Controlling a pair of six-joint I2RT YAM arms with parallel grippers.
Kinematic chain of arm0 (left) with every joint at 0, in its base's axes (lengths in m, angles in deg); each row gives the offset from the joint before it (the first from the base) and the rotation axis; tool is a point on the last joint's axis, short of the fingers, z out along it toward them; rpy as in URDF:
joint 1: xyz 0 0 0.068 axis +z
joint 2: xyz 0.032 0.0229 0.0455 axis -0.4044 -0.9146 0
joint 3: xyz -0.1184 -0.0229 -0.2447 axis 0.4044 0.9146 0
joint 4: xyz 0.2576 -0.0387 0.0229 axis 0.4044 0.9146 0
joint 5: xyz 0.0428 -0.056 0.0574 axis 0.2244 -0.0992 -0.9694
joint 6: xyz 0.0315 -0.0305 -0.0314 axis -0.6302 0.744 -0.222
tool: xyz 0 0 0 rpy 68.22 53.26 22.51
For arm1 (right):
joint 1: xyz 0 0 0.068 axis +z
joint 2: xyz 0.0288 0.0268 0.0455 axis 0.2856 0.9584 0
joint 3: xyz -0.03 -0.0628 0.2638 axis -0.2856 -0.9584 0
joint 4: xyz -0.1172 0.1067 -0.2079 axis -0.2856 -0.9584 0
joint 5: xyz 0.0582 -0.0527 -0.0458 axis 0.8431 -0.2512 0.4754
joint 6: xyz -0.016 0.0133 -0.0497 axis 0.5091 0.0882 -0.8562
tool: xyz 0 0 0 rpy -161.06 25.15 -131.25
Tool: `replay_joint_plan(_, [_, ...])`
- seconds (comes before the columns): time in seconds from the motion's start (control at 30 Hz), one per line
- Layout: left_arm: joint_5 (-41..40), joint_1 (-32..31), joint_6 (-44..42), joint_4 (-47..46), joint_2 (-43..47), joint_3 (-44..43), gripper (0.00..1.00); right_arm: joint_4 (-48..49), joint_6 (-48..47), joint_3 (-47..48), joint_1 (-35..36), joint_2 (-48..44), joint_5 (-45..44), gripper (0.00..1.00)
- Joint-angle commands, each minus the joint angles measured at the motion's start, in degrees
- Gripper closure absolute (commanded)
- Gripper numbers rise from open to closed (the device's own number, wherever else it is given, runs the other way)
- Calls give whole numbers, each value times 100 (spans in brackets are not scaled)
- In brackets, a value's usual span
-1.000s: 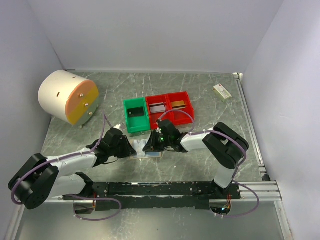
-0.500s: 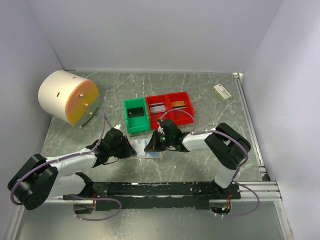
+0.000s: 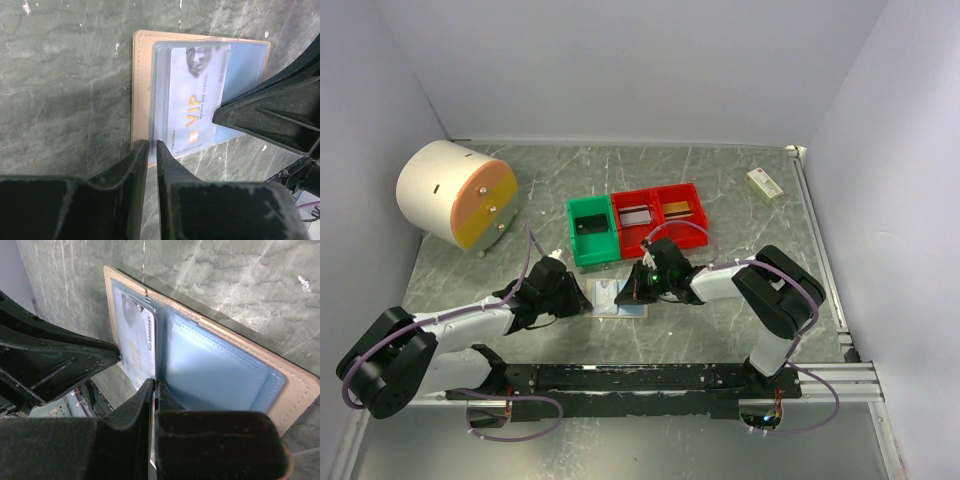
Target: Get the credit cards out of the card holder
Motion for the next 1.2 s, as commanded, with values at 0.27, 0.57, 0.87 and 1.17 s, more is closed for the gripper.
replay_joint_plan(0.27, [165,-71,-274,-102,234,-527,67,71,-126,-93,-55,253,251,100])
replay_joint_plan(0.57, [25,-315,-237,-380,-793,-461,72,290,-142,-256,-65,131,318,99])
replay_joint_plan(0.87, [-715,-608,-267,460,-1062,-722,76,666,79,-274,-245,122,539,89])
replay_joint_plan(1.17, [-687,-630,-205,437,-984,-637,76,888,106,-153,-261,258,751,100])
